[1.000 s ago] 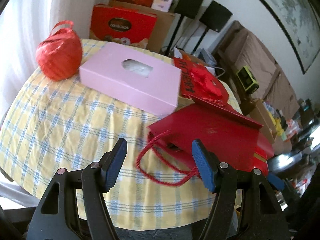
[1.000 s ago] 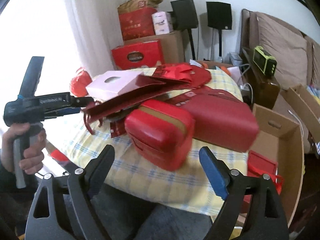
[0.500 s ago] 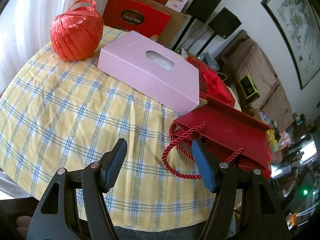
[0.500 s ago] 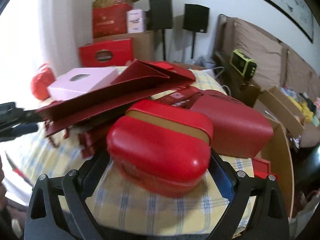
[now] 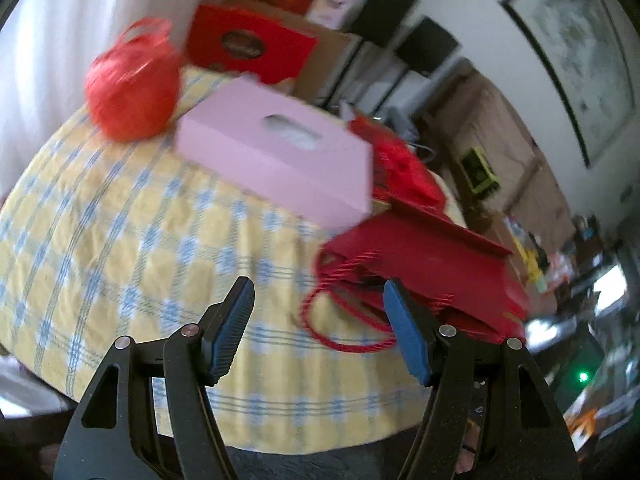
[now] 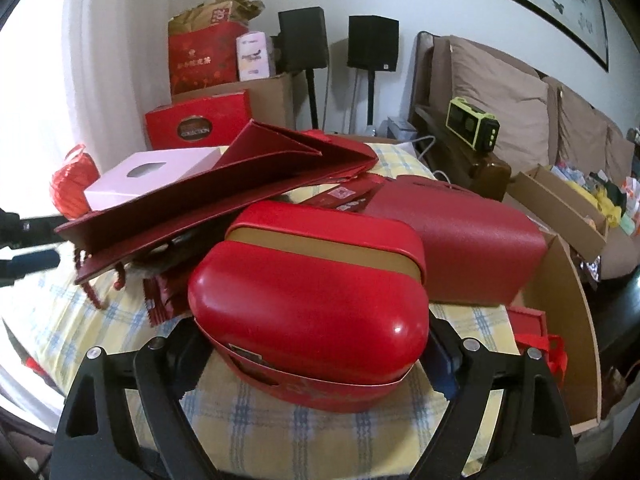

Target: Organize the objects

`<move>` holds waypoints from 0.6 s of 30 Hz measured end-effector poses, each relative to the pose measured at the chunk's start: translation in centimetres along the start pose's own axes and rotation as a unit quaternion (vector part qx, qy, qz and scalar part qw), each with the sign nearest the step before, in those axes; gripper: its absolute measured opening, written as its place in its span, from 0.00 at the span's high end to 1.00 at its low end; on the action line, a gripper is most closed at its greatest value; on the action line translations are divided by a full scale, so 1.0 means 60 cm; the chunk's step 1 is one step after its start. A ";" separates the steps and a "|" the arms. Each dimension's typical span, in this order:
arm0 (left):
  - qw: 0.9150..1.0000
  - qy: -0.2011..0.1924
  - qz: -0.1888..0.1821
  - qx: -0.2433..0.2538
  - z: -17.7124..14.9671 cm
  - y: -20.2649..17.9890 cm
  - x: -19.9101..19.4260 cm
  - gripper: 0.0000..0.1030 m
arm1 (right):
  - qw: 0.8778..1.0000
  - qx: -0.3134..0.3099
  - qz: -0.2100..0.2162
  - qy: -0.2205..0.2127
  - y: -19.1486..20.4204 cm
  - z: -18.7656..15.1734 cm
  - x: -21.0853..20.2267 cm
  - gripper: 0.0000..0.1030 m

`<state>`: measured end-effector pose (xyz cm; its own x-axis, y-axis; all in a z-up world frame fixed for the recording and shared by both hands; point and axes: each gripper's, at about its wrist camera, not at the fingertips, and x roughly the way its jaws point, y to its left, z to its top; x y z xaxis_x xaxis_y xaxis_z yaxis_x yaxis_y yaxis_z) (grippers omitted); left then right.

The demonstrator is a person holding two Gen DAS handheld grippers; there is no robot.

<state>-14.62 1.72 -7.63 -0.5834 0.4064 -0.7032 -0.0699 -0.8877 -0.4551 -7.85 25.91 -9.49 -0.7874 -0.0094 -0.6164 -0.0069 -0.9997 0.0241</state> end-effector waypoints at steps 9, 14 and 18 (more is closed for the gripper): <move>0.992 0.014 -0.046 0.114 -0.009 -0.114 -0.040 0.38 | 0.999 0.036 0.036 0.001 -0.043 -0.017 -0.041 0.14; 0.988 0.023 -0.029 0.148 -0.023 -0.151 -0.041 0.37 | 0.998 0.049 0.050 -0.007 -0.058 -0.017 -0.062 0.14; 0.982 0.034 -0.005 0.186 -0.045 -0.180 -0.026 0.37 | 0.997 0.051 0.049 -0.007 -0.069 -0.022 -0.066 0.14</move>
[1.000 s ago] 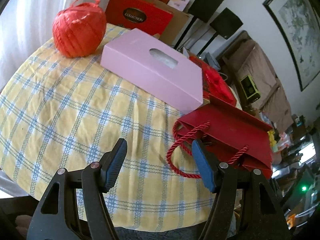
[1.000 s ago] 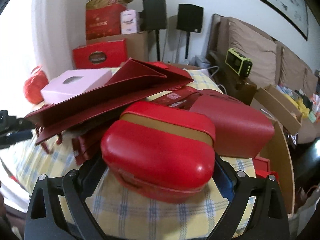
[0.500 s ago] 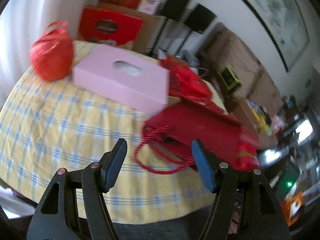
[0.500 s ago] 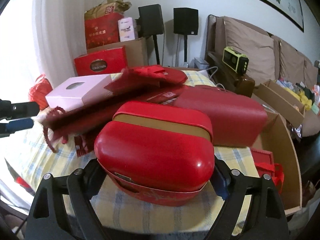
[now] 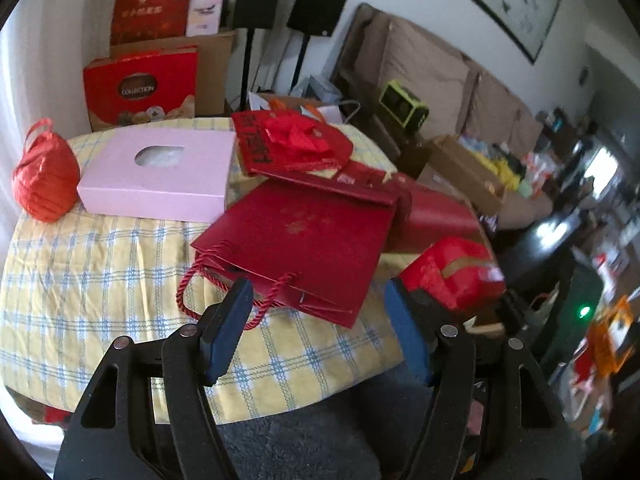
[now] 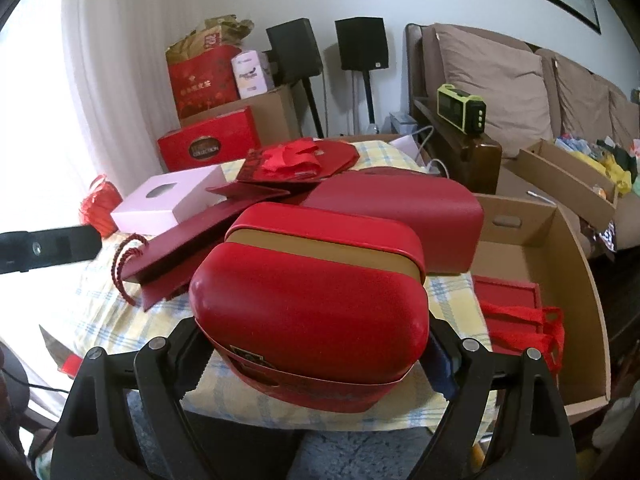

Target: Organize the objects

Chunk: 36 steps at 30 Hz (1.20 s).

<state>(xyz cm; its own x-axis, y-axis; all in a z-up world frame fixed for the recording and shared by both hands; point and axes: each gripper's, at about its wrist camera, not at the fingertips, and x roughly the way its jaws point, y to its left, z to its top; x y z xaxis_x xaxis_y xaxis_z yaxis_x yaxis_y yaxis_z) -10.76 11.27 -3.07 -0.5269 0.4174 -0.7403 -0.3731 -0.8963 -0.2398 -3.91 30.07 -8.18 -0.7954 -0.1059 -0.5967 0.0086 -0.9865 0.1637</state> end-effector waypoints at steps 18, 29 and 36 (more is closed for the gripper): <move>0.934 -0.005 0.245 0.262 -0.045 -0.146 0.123 0.36 | 0.998 0.053 -0.011 -0.011 -0.078 0.003 -0.038 0.14; 0.871 -0.072 0.334 0.354 -0.081 -0.171 0.148 0.35 | 0.999 0.050 -0.007 -0.006 -0.071 0.001 -0.031 0.14; 0.887 -0.094 0.332 0.307 -0.074 -0.123 0.140 0.36 | 0.999 0.050 -0.007 -0.001 -0.070 -0.004 -0.025 0.14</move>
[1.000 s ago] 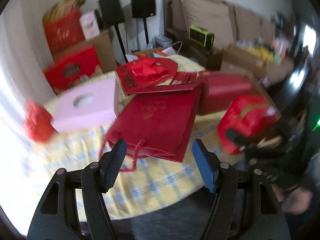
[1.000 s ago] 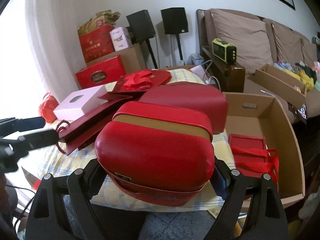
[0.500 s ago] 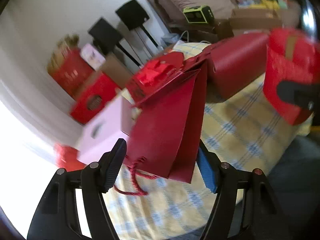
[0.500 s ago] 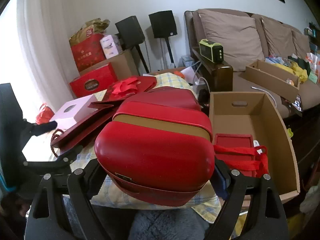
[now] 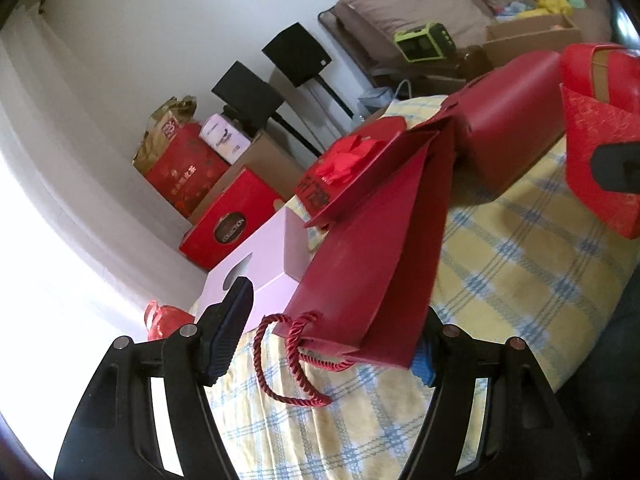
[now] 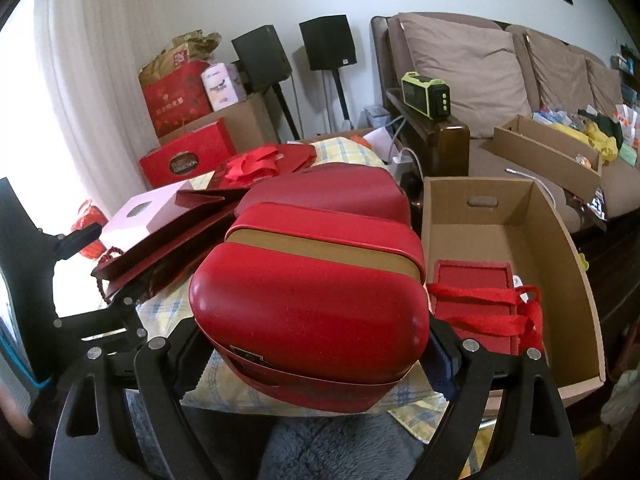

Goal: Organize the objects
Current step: 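Close the left gripper on the red rope-handled gift bag's rim while right holds tin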

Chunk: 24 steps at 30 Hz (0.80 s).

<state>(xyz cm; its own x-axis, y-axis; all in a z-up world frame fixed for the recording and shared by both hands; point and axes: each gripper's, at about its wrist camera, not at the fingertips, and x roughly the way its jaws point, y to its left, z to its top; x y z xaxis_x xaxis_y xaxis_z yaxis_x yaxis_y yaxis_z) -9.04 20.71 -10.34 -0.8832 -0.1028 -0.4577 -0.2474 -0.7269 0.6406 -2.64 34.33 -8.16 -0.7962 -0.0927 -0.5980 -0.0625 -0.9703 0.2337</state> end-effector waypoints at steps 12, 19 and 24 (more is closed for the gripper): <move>0.999 -0.025 -0.018 -0.020 -0.007 -0.010 0.013 0.65 | 1.000 -0.011 -0.001 0.007 0.008 -0.008 0.007 0.14; 0.996 -0.023 -0.051 -0.066 0.000 0.023 -0.003 0.83 | 1.000 -0.012 0.000 0.008 0.010 -0.007 0.009 0.14; 0.977 -0.020 -0.111 -0.181 0.008 0.105 -0.031 0.86 | 1.000 -0.010 0.002 0.009 0.010 -0.008 0.009 0.14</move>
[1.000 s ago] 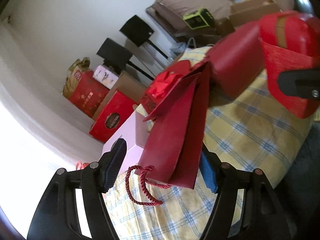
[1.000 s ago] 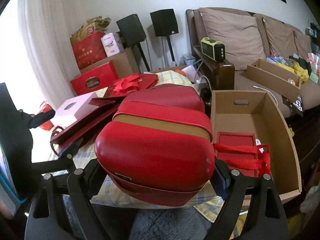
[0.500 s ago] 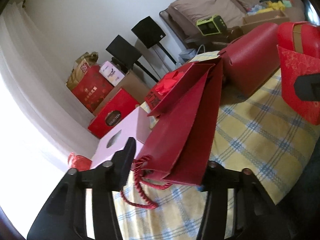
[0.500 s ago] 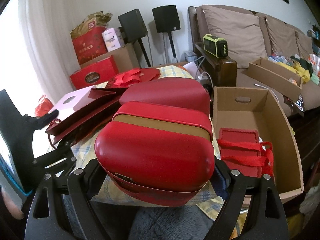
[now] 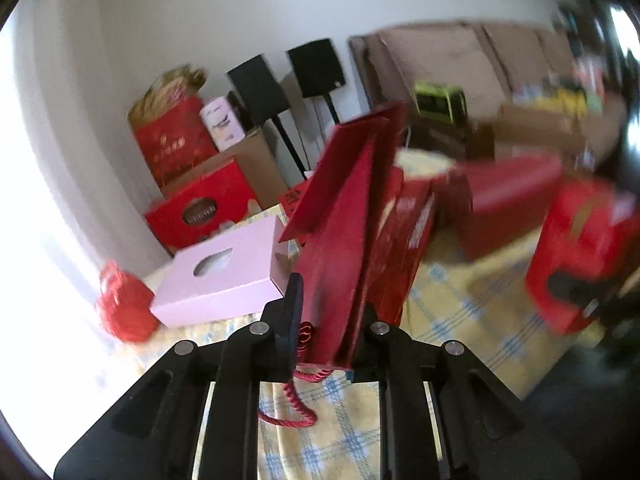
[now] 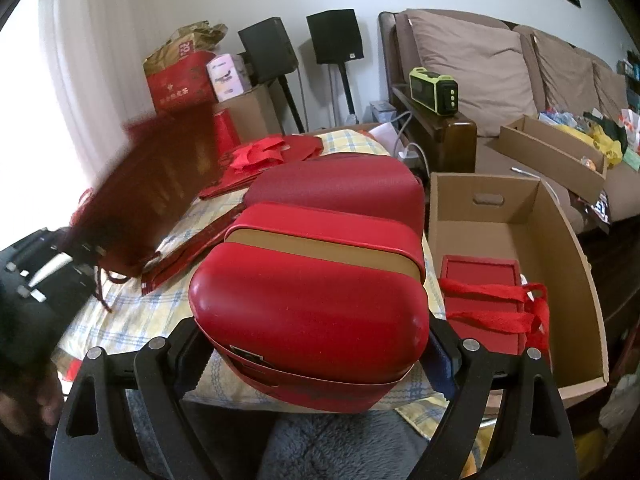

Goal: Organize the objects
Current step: 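Close the left gripper on the red rope-handled gift bag's rim while right holds tin, then lift the red gift bag with the left gripper while right holds the tin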

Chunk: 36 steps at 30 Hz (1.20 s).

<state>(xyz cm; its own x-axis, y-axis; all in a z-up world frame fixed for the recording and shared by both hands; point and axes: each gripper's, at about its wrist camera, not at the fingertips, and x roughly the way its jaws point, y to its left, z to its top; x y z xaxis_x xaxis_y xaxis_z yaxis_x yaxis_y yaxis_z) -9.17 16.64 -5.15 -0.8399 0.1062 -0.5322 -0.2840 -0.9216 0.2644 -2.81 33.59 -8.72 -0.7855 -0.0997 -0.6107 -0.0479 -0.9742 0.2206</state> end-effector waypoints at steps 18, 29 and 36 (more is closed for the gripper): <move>0.980 0.081 -0.109 -0.146 -0.016 0.074 0.060 0.65 | 1.000 -0.005 0.003 0.004 0.008 -0.002 0.001 0.14; 0.978 0.034 -0.086 -0.186 -0.027 0.086 0.034 0.93 | 1.000 -0.011 0.010 0.003 0.012 -0.002 0.000 0.14; 0.979 0.008 -0.088 -0.186 -0.030 0.093 -0.006 0.93 | 0.999 -0.032 0.009 -0.007 0.028 -0.001 -0.011 0.14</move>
<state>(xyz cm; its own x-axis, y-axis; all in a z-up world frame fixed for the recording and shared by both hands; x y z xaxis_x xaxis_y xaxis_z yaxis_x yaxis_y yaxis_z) -9.59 10.76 -4.94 -0.7851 0.2722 -0.5563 -0.2332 -0.9621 -0.1417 -2.35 32.01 -8.00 -0.7942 -0.1155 -0.5966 0.0063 -0.9833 0.1820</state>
